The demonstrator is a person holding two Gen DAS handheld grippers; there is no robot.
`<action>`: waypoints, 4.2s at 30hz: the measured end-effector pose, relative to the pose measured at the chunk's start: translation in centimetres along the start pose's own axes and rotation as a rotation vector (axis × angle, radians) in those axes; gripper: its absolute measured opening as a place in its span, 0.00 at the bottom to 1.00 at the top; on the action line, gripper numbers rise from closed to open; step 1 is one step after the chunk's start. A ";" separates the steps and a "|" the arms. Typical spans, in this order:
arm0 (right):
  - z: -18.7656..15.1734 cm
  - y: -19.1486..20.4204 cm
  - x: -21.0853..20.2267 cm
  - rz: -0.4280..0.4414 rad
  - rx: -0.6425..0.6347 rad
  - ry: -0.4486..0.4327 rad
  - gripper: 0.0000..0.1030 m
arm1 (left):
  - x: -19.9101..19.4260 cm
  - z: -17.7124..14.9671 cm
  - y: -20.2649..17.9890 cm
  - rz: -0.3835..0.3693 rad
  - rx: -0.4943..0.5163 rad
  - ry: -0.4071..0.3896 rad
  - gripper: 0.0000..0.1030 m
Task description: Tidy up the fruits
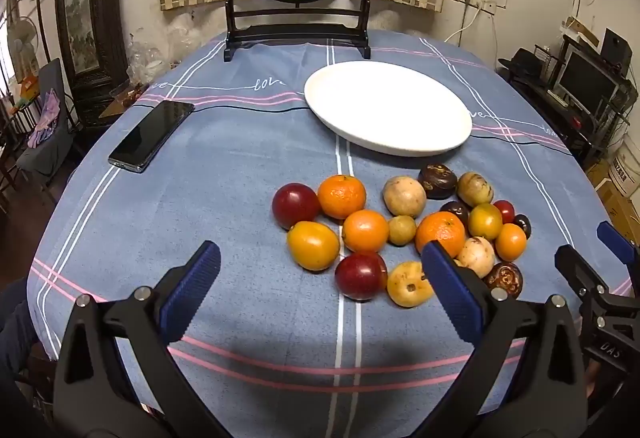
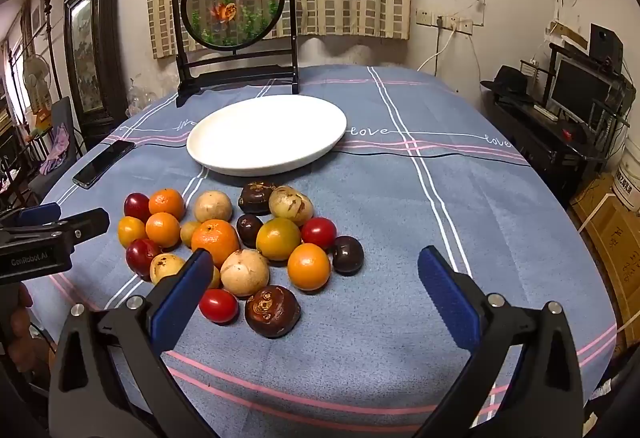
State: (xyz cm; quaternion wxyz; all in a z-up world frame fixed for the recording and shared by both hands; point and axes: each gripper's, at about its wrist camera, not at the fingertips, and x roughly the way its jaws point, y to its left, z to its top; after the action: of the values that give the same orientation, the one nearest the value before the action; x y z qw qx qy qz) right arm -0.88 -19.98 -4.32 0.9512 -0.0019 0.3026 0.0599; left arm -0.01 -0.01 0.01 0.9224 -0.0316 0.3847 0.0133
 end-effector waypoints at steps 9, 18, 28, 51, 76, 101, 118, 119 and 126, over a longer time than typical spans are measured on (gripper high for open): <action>0.1 0.0 0.0 -0.005 -0.001 -0.004 0.99 | -0.2 0.4 -0.8 0.015 -0.005 0.002 0.98; -0.1 -0.1 0.2 -0.006 0.002 0.004 0.99 | -0.1 -0.1 -0.1 0.013 0.003 -0.010 0.98; -0.2 0.0 0.4 0.005 0.004 0.011 0.99 | -0.2 -0.1 -0.1 0.013 0.004 -0.013 0.98; -0.4 0.3 0.1 0.002 -0.006 0.005 0.99 | -1.1 -0.6 -0.2 0.010 0.006 -0.020 0.98; -0.4 0.3 0.1 0.006 -0.009 0.010 0.99 | -1.3 -0.5 -0.3 0.003 0.009 -0.014 0.98; -0.3 0.2 0.3 0.004 -0.008 0.016 0.99 | -1.1 -0.5 -0.3 0.005 0.011 -0.008 0.98; -1.7 -1.7 2.0 0.077 -0.052 0.052 0.99 | 3.1 -1.7 3.1 0.026 0.101 0.060 0.98; -1.7 -1.8 2.2 0.084 -0.056 0.058 0.99 | 3.5 -1.9 3.2 0.026 0.105 0.070 0.98; -1.3 -2.1 3.5 0.140 -0.051 0.094 0.99 | 6.7 -1.9 3.5 -0.008 0.143 0.145 0.77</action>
State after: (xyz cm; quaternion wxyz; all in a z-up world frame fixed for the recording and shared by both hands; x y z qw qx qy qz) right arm 1.47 -21.74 -7.52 0.9292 -0.0078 0.3445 0.1337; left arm 3.20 3.31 -6.31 0.8921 0.0318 0.4502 -0.0201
